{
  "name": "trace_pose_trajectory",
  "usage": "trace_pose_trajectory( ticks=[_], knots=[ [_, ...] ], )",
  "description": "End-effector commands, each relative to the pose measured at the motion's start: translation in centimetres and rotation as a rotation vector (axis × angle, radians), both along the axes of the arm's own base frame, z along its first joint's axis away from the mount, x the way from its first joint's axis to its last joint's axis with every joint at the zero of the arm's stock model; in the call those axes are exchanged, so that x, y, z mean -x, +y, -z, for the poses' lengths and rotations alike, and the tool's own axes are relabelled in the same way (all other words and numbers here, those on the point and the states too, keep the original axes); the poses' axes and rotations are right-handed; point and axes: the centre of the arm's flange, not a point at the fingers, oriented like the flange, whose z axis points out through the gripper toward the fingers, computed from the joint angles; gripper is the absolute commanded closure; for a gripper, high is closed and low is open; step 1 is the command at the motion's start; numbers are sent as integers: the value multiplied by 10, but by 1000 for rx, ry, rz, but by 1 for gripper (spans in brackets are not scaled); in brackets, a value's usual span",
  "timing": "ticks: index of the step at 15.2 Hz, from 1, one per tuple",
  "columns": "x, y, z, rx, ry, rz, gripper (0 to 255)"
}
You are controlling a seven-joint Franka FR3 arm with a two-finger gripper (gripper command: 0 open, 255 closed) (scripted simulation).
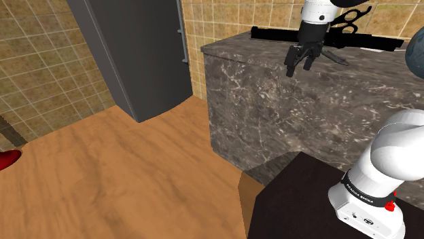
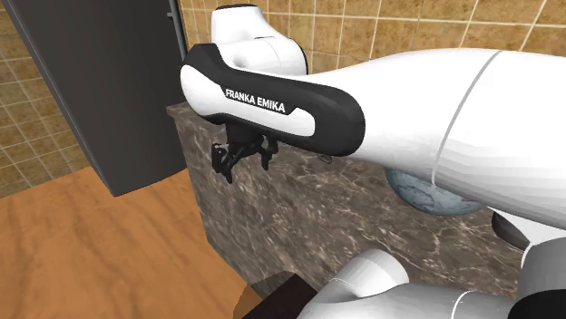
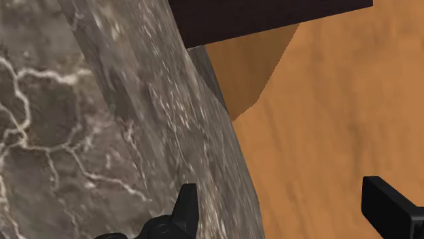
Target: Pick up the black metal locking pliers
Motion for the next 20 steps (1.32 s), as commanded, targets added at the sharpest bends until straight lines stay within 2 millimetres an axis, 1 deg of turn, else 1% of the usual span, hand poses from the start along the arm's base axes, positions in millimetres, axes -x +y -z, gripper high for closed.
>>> trace_pose_trajectory(
  ticks=[1, 6, 10, 14, 19, 20],
  knots=[
    [0, 0, 0, 0, 0, 0, 0],
    [-4, -65, -13, -7, 18, 104, 0],
    [-3, -117, -23, -13, 32, 187, 0],
    [3, -169, -32, -18, 46, 270, 0],
    [16, -232, -44, -25, 63, 373, 0],
    [17, -236, -45, -26, 64, 379, 0]
  ],
)
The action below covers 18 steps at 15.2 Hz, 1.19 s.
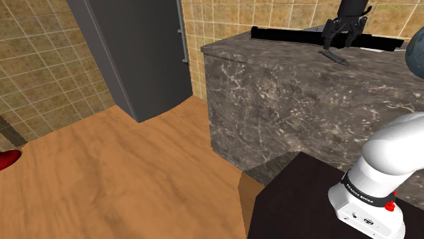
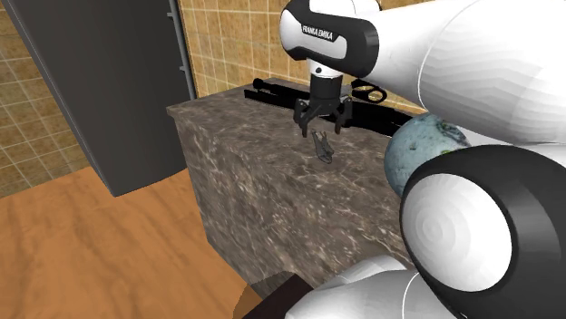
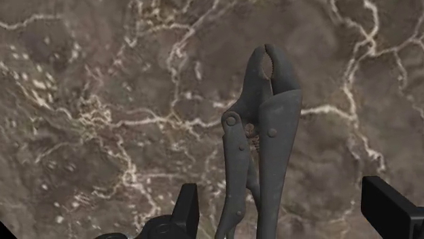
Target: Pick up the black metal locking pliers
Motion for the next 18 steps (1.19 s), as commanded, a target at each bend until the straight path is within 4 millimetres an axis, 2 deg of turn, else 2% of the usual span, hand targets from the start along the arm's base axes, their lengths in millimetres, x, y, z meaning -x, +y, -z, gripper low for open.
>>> trace_pose_trajectory(
  ticks=[1, 7, 9, 10, 18],
  knots=[
    [2, -8, 3, -1, 3, 14, 0],
    [2, -8, 37, -1, 3, 14, 0],
    [2, -8, 37, -1, 3, 14, 0],
    [2, -8, 37, -1, 3, 14, 255],
    [1, -8, 37, -1, 3, 14, 255]
  ],
)
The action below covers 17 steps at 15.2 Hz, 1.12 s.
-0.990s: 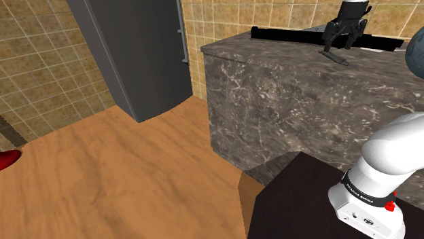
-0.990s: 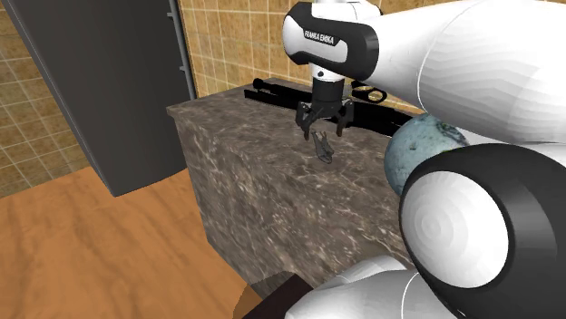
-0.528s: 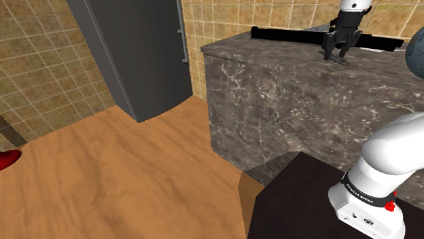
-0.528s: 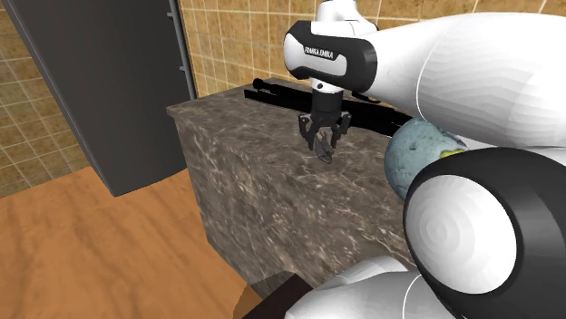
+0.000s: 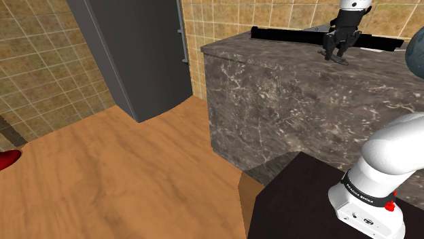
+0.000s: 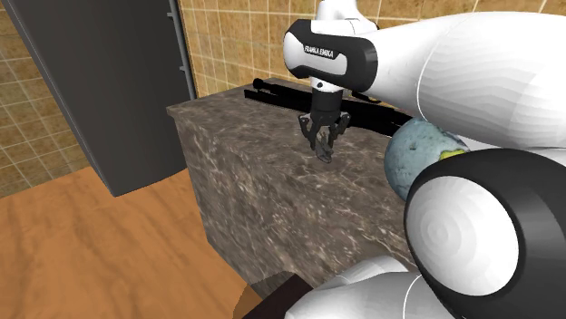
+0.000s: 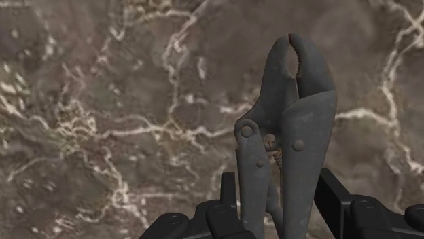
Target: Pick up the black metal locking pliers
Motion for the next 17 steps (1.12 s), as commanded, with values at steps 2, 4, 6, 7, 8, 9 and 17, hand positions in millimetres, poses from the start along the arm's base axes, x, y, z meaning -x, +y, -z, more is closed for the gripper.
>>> trace_pose_trajectory(
  ticks=[2, 4, 6, 7, 8, 9, 17],
  knots=[
    [0, -1, -1, -3, 9, 1, 255],
    [0, -1, -11, -3, 9, 1, 255],
    [0, -1, -22, -3, 9, 1, 255],
    [0, -1, -27, -3, 9, 1, 255],
    [0, -1, -33, -3, 9, 1, 255],
    [0, -1, -38, -3, 9, 1, 255],
    [0, -1, -76, -3, 9, 1, 255]
  ],
)
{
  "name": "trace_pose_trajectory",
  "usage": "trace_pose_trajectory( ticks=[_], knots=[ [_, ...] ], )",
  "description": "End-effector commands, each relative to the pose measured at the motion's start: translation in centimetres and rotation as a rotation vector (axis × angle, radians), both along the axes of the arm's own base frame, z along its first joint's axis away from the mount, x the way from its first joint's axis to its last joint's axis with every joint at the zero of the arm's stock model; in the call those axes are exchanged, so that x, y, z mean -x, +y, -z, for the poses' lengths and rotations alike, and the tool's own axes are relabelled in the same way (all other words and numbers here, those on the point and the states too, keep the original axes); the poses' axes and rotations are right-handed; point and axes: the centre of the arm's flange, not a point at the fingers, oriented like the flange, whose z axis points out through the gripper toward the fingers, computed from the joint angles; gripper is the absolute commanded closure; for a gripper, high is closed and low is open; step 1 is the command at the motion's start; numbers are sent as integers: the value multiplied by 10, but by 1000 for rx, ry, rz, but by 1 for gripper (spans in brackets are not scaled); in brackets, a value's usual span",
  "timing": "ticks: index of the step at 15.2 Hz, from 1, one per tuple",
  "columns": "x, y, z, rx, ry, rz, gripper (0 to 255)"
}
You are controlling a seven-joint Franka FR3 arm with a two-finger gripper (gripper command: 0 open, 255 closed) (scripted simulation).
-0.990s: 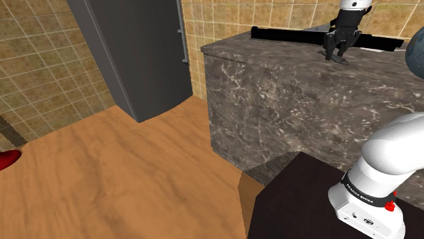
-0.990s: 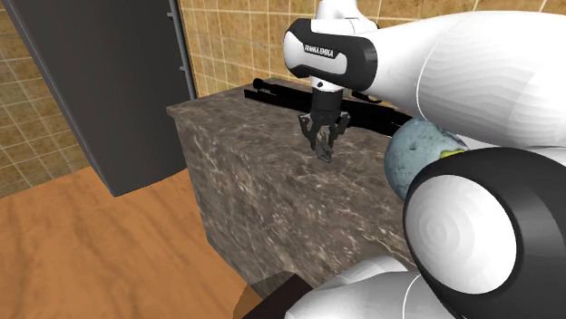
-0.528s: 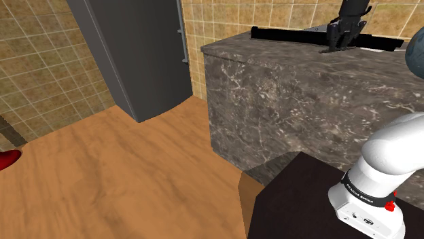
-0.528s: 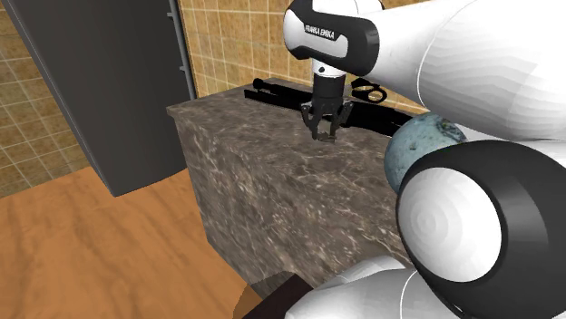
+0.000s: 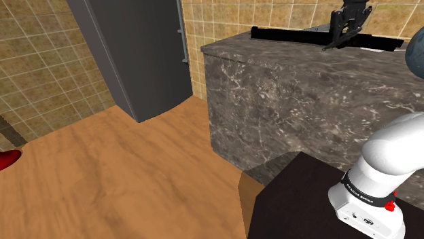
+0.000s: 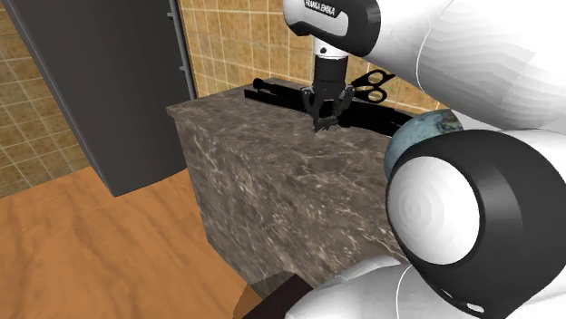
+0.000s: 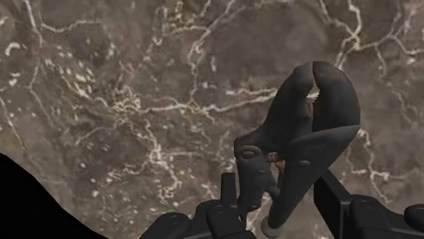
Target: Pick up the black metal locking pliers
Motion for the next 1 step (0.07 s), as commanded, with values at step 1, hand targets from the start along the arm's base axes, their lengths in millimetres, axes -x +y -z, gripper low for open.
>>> trace_pose_trajectory(
  ticks=[1],
  knots=[
    [0, 1, -3, 0, 0, 0, 255]
  ],
)
